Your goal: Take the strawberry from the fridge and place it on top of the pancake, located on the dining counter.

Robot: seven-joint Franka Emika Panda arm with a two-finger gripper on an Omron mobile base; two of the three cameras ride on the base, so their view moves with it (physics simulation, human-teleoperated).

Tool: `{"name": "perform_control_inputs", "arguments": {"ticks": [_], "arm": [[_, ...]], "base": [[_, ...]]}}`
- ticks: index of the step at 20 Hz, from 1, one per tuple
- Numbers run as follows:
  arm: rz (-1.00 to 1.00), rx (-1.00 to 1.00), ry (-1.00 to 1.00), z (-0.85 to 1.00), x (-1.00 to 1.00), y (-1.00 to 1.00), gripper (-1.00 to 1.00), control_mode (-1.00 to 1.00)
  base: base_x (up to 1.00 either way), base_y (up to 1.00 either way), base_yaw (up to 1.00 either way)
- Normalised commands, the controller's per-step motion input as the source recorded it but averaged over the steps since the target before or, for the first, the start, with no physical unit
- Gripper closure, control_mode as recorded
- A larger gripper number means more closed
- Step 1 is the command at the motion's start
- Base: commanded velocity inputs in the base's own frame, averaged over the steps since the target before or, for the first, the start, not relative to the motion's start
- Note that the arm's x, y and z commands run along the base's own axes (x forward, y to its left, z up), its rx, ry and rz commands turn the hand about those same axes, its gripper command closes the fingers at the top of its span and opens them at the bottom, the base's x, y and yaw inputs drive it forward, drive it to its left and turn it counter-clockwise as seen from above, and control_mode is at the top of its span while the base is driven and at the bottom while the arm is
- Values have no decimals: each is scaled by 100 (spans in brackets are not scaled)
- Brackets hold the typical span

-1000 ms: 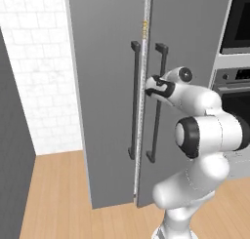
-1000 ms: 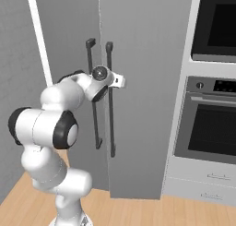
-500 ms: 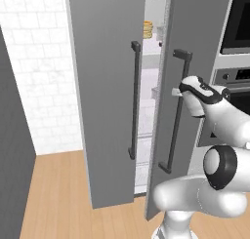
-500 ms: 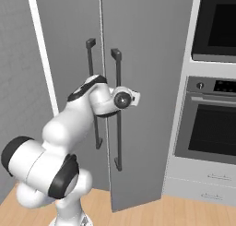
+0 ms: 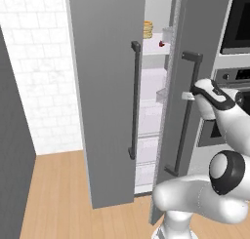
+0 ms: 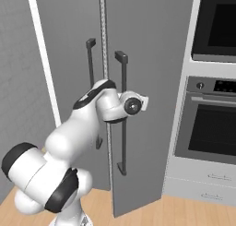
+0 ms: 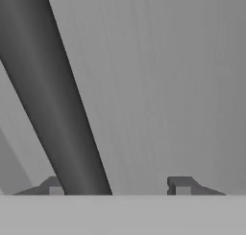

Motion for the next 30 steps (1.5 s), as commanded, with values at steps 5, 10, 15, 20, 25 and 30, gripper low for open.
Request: {"name": "perform_control_inputs", "arguments": {"ticks": [5, 10, 15, 20, 25, 30], "arm": [[0, 0, 0, 97, -41, -53, -100, -100], [-4, 0, 1, 99, -14, -5, -100, -100], [-4, 0, 0, 70, -24, -33, -100, -100], [-6, 0, -2, 32, -72, -16, -100, -100], [-6, -5, -3, 46, -58, 29, -100, -100], [-9, -33, 0, 6, -13, 90, -100, -100]], "base": [[0, 0, 0], [0, 0, 0], [0, 0, 0], [0, 0, 0], [0, 0, 0], [0, 0, 0]]}}
